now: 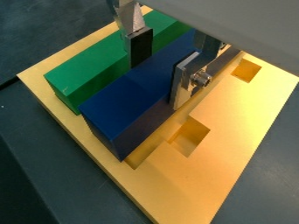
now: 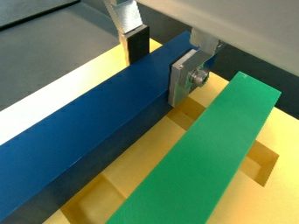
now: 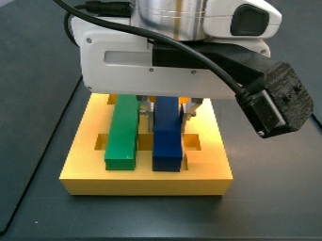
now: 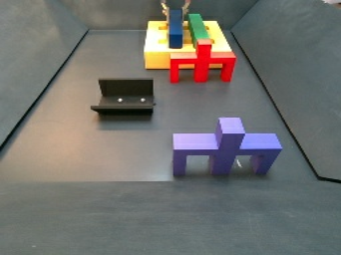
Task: Pick up the blue object. Move up. Move to above the board. Insert the blue object.
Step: Insert the blue object.
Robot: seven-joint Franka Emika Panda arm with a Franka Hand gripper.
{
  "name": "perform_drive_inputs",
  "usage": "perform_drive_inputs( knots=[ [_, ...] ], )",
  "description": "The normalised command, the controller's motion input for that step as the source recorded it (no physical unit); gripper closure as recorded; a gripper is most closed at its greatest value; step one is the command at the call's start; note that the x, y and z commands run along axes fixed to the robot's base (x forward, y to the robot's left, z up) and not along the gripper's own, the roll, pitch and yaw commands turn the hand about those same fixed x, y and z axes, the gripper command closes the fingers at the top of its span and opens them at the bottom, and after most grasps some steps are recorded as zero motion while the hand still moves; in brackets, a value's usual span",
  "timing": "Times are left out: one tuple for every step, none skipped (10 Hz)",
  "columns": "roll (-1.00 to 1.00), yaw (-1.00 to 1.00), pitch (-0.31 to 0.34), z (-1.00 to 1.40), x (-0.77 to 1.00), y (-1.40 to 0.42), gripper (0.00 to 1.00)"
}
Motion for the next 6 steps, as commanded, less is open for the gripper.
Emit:
perform_drive_inputs(
  knots=[
    [0.17, 0.00, 0.064, -0.08, 0.01, 0.00, 1.00],
    [0.12, 0.03, 0.059, -0.09, 0.11, 0.12, 1.00],
    [0.07, 0.08, 0.054, -0.07, 0.29, 0.10, 1.00],
    [0.04, 0.10, 0.047, -0.03, 0.32, 0.10, 1.00],
    [0.03, 0.10, 0.020, -0.02, 0.27, 0.00, 1.00],
    [0.02, 0.06, 0.000, -0.07, 0.13, -0.09, 1.00]
  ],
)
